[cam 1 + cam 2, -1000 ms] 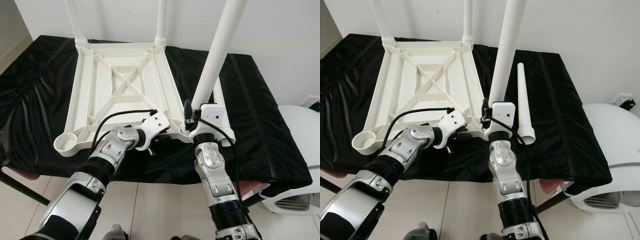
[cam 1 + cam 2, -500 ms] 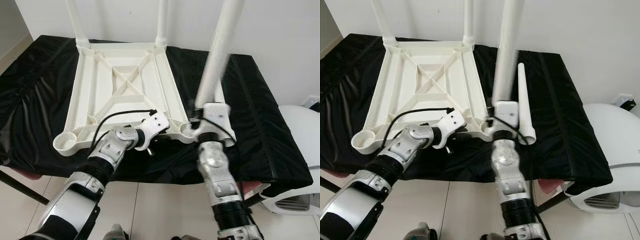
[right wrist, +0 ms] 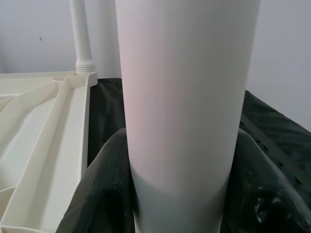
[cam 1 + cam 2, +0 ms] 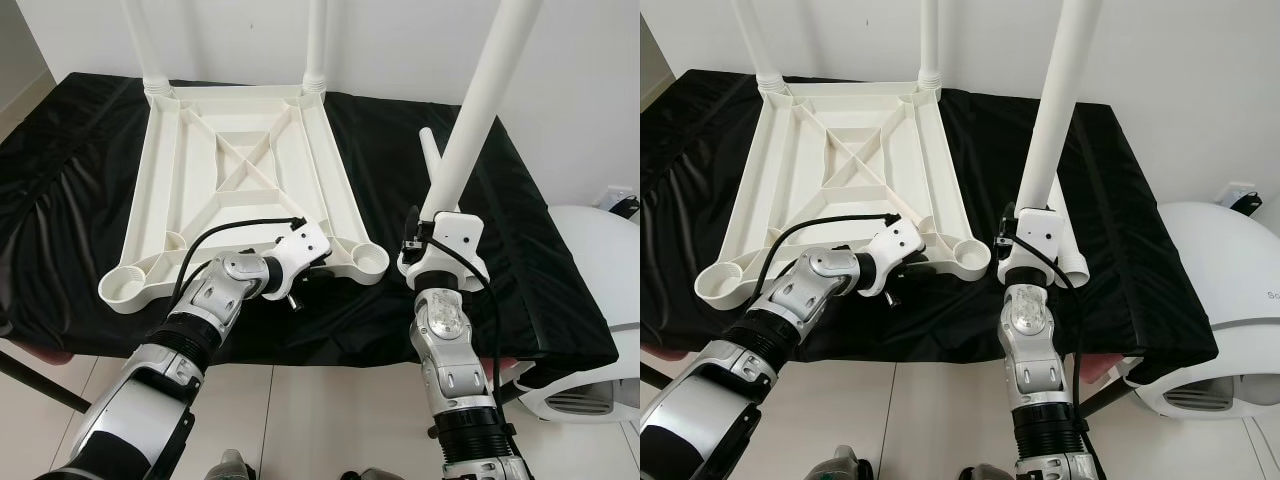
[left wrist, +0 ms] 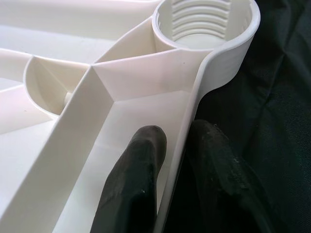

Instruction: Building children table

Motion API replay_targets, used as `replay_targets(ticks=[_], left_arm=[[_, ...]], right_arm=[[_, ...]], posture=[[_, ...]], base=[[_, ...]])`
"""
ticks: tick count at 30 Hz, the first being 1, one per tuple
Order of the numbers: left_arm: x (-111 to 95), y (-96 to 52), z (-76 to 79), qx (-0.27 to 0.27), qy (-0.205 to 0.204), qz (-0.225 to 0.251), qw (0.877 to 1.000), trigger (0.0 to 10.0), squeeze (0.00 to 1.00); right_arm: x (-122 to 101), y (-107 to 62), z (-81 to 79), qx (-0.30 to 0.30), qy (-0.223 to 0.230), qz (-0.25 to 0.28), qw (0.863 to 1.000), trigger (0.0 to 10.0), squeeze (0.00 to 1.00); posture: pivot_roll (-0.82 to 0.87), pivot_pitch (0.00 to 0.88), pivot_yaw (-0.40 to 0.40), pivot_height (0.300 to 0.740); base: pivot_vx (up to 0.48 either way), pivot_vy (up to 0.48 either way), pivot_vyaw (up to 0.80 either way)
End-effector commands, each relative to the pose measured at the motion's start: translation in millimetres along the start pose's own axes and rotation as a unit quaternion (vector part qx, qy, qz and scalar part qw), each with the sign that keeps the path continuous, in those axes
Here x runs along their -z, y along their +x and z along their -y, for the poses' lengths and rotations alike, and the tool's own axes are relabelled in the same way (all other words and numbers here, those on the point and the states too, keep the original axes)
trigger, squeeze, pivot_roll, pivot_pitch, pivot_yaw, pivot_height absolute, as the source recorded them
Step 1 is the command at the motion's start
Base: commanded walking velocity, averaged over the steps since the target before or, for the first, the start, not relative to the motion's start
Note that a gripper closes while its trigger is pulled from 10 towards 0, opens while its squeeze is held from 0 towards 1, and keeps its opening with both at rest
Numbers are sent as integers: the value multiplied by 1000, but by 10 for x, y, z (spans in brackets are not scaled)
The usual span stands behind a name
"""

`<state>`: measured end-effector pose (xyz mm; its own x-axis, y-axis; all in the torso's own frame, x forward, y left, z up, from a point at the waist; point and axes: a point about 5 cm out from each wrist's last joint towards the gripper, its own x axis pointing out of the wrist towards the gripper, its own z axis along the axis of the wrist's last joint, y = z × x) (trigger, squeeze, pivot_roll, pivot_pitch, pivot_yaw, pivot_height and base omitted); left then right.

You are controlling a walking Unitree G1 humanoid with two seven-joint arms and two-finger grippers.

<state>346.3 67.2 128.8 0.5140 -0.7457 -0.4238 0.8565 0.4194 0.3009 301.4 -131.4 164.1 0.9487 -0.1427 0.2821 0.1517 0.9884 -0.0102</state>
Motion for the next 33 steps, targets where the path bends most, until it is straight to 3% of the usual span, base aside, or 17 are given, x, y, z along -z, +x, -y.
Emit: replay_targets(ticks=[1,7,9,19,25,29,33], left_arm=[[-14,7,12,0,11,-4,1000,10000,0],[-13,5,4,-1,10,-4,1000,10000,0],[-7,1,2,-1,10,-5,1000,10000,0],[2,-4,3,0,11,-6,1000,10000,0],[3,-6,3,1,12,-6,1000,10000,0],[2,-10,2,0,12,-5,1000,10000,0],[1,-13,2,0,13,-5,1000,10000,0]], right_arm=[[-47,28,-25,-17,14,8,1000,10000,0],[-82,46,-30,-58,33,17,998,10000,0],[-145,123,69,-72,43,36,996,10000,0],[-214,238,205,-137,67,52,987,10000,0],[-170,264,269,-187,67,36,979,10000,0],[-106,275,305,-253,72,24,964,10000,0],[-87,285,334,-273,71,25,959,10000,0]], posture=[[12,22,-39,740],[12,25,-38,740],[9,28,-38,740],[5,32,-37,740],[5,33,-39,740],[6,32,-38,740],[6,32,-36,740]], base=[[0,0,0],[0,0,0],[0,0,0],[0,0,0],[0,0,0],[0,0,0],[0,0,0]])
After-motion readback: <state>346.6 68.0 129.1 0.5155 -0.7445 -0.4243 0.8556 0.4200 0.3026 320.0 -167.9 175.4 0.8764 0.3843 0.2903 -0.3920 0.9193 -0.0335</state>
